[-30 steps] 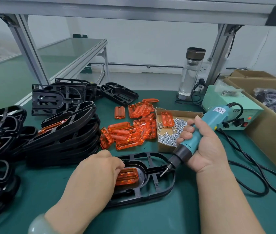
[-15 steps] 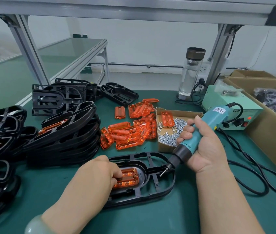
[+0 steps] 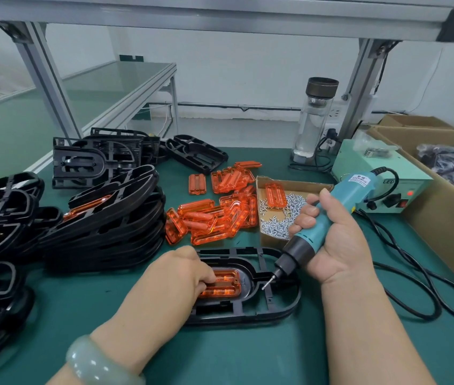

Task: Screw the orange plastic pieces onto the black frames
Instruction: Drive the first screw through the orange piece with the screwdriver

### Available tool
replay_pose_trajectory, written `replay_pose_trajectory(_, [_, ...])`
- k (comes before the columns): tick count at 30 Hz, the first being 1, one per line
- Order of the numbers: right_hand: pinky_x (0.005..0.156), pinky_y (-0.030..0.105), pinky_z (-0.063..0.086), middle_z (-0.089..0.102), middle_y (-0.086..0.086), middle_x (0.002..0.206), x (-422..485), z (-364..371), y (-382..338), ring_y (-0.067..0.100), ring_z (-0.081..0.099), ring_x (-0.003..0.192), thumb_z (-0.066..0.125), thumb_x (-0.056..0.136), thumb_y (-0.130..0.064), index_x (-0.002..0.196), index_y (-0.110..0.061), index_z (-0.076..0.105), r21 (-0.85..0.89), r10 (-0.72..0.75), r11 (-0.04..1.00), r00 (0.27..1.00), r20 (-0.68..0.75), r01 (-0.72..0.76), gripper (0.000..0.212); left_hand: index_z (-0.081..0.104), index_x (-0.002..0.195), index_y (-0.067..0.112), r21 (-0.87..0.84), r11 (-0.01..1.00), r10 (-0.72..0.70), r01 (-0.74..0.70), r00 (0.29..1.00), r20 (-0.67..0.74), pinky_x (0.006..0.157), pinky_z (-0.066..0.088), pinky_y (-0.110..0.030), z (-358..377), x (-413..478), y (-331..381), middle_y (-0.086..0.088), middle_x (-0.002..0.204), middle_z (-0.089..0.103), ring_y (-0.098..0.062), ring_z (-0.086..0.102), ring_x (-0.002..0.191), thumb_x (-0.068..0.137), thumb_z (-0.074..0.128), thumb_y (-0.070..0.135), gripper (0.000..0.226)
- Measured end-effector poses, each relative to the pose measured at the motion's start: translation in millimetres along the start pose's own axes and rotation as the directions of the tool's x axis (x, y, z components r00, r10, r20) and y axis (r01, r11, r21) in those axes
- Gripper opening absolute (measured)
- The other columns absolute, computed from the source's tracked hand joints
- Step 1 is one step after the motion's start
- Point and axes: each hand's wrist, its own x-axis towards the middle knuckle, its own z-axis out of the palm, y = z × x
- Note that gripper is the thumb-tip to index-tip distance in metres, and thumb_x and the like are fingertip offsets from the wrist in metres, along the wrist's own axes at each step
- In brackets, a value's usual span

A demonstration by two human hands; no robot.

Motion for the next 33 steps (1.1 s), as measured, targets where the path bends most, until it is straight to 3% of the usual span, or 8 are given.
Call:
replay_pose_trajectory(5, [0.045, 0.017, 0.044, 0.047, -0.007, 0.057, 0.4, 0.3, -0.3, 0.005, 0.043, 0.041, 0.064, 0.077, -0.028, 0.080, -0.016, 0.054, -0.003, -0.002, 1.000, 1.000, 0.012, 0.002, 0.017, 0.069, 0.107, 0.037, 0.004, 0.999, 0.039, -0.039, 0.999, 0.012, 0.084, 0.041, -0.016, -3.8, -0.6, -0.4, 0.016, 0.100, 0.052, -0.002, 0.051, 0.092, 0.092, 0.057, 0.029, 0.021])
replay_pose_trajectory(10, [0.045, 0.017, 0.043, 0.046, -0.007, 0.056, 0.8, -2.5, -5.4, 0.005, 0.043, 0.041, 0.064, 0.073, -0.029, 0.079, -0.016, 0.053, 0.011, 0.005, 1.000, 1.000, 0.026, -0.005, 0.019, 0.069, 0.102, 0.038, -0.051, 0.997, 0.048, -0.051, 0.997, -0.055, 0.085, 0.042, -0.018, -17.1, 5.8, 14.5, 0.021, 0.095, 0.056, -0.001, 0.053, 0.091, 0.091, 0.054, 0.032, 0.019])
replay_pose_trajectory(13, [0.045, 0.017, 0.043, 0.046, -0.008, 0.056, 1.3, -3.7, -8.1, 0.004, 0.043, 0.040, 0.064, 0.073, -0.029, 0.079, -0.017, 0.052, 0.017, 0.018, 1.000, 1.000, 0.025, -0.018, 0.018, 0.067, 0.111, 0.035, -0.103, 0.991, 0.077, -0.089, 0.990, -0.116, 0.088, 0.036, -0.012, -20.5, 29.1, 32.7, 0.021, 0.106, 0.061, 0.005, 0.052, 0.096, 0.093, 0.053, 0.028, 0.024])
replay_pose_trajectory(16, [0.044, 0.017, 0.043, 0.046, -0.008, 0.056, 1.9, -5.1, -10.4, 0.004, 0.043, 0.040, 0.064, 0.073, -0.029, 0.079, -0.017, 0.052, 0.037, 0.022, 0.999, 0.999, 0.033, -0.023, 0.018, 0.064, 0.119, 0.030, -0.117, 0.984, 0.118, -0.134, 0.984, -0.133, 0.088, 0.036, -0.012, -18.0, 63.8, 53.9, 0.014, 0.116, 0.065, -0.003, 0.056, 0.106, 0.095, 0.049, 0.022, 0.029])
replay_pose_trajectory(21, [0.044, 0.017, 0.042, 0.046, -0.008, 0.056, 3.5, -4.8, -11.1, 0.004, 0.043, 0.041, 0.063, 0.077, -0.030, 0.081, -0.016, 0.053, 0.028, 0.029, 0.999, 0.999, 0.027, -0.030, 0.017, 0.057, 0.126, 0.024, 0.084, 0.978, 0.190, -0.192, 0.981, 0.027, 0.095, 0.044, -0.035, -1.5, 124.1, 80.4, -0.003, 0.122, 0.064, -0.024, 0.057, 0.113, 0.094, 0.044, 0.009, 0.038])
replay_pose_trajectory(26, [0.044, 0.017, 0.042, 0.046, -0.007, 0.057, 5.0, -5.8, -10.5, 0.004, 0.044, 0.041, 0.061, 0.085, -0.029, 0.082, -0.016, 0.054, 0.051, 0.050, 0.997, 0.999, 0.020, -0.051, 0.015, 0.045, 0.133, 0.027, 0.324, 0.923, 0.090, -0.206, 0.936, 0.340, 0.095, 0.035, -0.036, 3.6, 150.9, 92.7, -0.002, 0.125, 0.058, -0.027, 0.052, 0.118, 0.090, 0.048, 0.005, 0.049])
replay_pose_trajectory(29, [0.044, 0.017, 0.042, 0.045, -0.007, 0.058, 4.2, -4.9, -10.6, 0.004, 0.044, 0.041, 0.063, 0.080, -0.029, 0.081, -0.017, 0.054, 0.077, 0.063, 0.995, 0.997, 0.037, -0.065, 0.016, 0.061, 0.116, 0.018, 0.307, 0.934, 0.046, -0.182, 0.914, 0.402, 0.089, 0.045, -0.033, 6.2, 153.4, 96.3, -0.005, 0.109, 0.065, -0.025, 0.060, 0.101, 0.091, 0.051, 0.009, 0.028])
replay_pose_trajectory(33, [0.042, 0.017, 0.042, 0.045, -0.007, 0.057, 3.9, -3.7, -10.5, 0.004, 0.043, 0.040, 0.058, 0.089, -0.029, 0.081, -0.017, 0.053, 0.075, 0.061, 0.995, 0.998, 0.022, -0.062, 0.016, 0.067, 0.101, 0.009, 0.301, 0.935, 0.105, -0.190, 0.955, 0.278, 0.076, 0.049, -0.035, 12.7, 148.7, 94.6, -0.011, 0.096, 0.067, -0.025, 0.052, 0.076, 0.090, 0.048, 0.004, 0.023])
